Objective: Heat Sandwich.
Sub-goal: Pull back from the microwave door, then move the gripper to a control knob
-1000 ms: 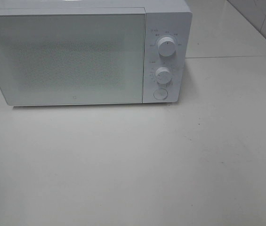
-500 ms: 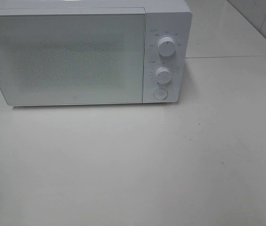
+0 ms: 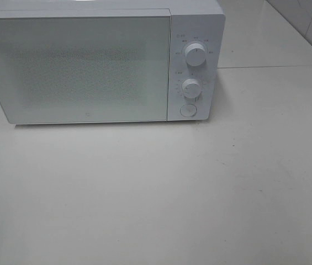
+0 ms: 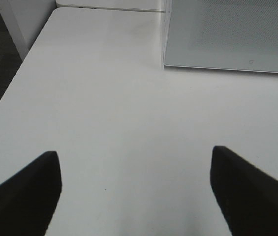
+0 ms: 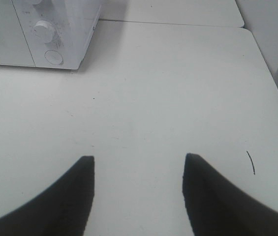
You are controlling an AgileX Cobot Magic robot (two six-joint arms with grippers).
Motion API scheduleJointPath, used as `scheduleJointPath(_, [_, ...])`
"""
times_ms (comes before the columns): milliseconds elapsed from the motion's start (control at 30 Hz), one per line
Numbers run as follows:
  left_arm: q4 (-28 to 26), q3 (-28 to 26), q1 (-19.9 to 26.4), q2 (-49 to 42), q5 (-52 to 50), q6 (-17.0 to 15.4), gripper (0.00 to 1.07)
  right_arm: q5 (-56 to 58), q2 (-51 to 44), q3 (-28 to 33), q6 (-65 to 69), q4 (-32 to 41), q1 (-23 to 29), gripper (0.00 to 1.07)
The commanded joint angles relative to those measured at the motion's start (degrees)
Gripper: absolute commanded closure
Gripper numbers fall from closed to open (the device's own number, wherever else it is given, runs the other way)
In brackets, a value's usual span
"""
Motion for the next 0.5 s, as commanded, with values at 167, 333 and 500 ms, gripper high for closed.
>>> scheduleJointPath(167, [0.0, 0.11, 0.23, -1.38, -0.97, 0.0, 0.28, 0.06, -1.32, 0.11, 0.34, -0.23, -0.29, 0.53])
scheduleJointPath(333, [0.0, 0.11, 0.23, -1.38, -0.97, 0.0, 0.28, 0.06, -1.32, 0.11, 0.34, -0.23, -0.29, 0.53])
scheduleJointPath(500, [0.0, 0.11, 0.23, -1.38, -0.97, 0.0, 0.28, 0.06, -1.32, 0.11, 0.34, -0.23, -0.29, 0.53])
